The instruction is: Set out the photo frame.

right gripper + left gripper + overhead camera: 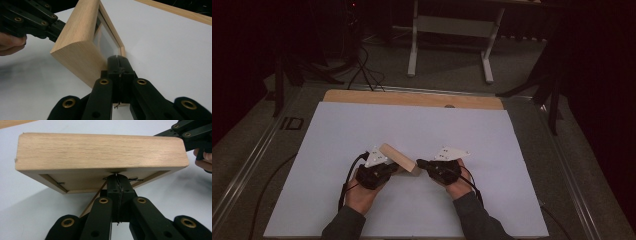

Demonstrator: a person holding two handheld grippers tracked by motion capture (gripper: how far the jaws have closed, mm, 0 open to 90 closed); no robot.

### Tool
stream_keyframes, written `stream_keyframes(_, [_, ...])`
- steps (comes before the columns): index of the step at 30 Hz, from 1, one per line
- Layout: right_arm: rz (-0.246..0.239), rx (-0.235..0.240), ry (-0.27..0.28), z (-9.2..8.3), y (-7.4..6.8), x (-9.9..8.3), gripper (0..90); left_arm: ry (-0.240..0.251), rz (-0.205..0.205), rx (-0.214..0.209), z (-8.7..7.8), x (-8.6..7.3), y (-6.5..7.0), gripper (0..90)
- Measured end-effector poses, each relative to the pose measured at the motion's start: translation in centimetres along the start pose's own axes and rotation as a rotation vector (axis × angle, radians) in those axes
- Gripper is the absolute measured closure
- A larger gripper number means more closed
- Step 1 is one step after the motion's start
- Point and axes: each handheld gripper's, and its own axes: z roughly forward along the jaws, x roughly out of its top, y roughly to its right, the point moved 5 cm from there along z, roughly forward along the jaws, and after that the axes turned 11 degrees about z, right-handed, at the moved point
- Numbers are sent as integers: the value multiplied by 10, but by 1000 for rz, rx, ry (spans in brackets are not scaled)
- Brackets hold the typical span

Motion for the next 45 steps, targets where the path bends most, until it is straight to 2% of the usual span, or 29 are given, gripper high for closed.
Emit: stream_keyframes(45, [-37, 61, -34, 8, -17, -4, 895, -34, -23, 18, 8, -9, -7, 897])
